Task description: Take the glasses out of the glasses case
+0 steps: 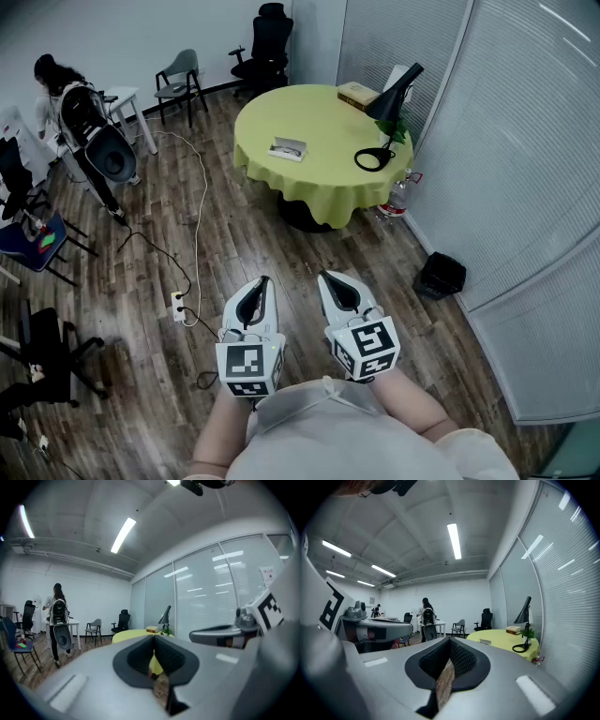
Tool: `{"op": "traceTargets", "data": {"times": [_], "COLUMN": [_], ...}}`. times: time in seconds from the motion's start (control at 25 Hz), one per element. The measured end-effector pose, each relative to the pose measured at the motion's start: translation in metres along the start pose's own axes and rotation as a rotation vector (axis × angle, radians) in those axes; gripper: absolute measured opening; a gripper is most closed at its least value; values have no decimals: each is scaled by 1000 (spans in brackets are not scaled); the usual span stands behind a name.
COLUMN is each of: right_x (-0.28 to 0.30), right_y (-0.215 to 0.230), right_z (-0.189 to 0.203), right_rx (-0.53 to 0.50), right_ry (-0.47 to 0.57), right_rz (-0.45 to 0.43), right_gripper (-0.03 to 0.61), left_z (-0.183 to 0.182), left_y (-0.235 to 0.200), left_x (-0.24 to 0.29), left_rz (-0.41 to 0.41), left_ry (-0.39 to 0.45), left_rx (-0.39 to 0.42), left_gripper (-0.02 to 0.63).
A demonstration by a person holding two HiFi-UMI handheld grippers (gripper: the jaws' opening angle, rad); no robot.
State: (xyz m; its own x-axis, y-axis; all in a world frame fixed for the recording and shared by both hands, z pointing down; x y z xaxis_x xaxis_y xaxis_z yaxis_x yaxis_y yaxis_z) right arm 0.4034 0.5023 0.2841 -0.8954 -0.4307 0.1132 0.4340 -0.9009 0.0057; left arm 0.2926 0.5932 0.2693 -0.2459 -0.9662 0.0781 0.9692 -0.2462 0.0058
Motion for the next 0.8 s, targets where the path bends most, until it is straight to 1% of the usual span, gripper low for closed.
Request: {"op": "traceTargets", "data": {"times": [0.12, 0.32, 0.52, 0.64, 0.8], "right_x": [-2, 0, 12, 19, 43], "right_y": [-5, -11, -19, -15, 4], "right_z": [2, 7, 30, 44, 52], "right_rx": [-14, 7, 36, 23, 24], "right_ry": [-3, -19, -93, -121, -135], "right_rz": [2, -1, -40, -36, -28], "right_gripper": [-2, -2, -2, -1, -2], "left_z": [1, 6, 21, 35, 50], "left_y": [-5, -11, -18, -24, -40], "left_x": [-3, -7, -7, 0, 23], "left_rz": [-1, -6, -3, -20, -48], "left_ry": [2, -6, -29, -59, -93], "left_rx": [-17, -20, -35, -54, -73], "left_gripper": [8, 7, 8, 6, 6]}}
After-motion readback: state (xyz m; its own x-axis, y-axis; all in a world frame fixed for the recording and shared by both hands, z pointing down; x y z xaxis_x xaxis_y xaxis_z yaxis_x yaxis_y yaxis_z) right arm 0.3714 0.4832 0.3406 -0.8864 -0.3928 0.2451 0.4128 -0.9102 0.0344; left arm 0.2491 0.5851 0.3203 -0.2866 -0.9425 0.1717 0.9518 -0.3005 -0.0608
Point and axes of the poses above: the fingertips, and each gripper's own axes: x forward along the fingers, y to its right, z out of its underside, the point moved 5 cm from there along -x, backward along the fingers, and after that the axes turned 1 degree about y, right-handed, at the moved point
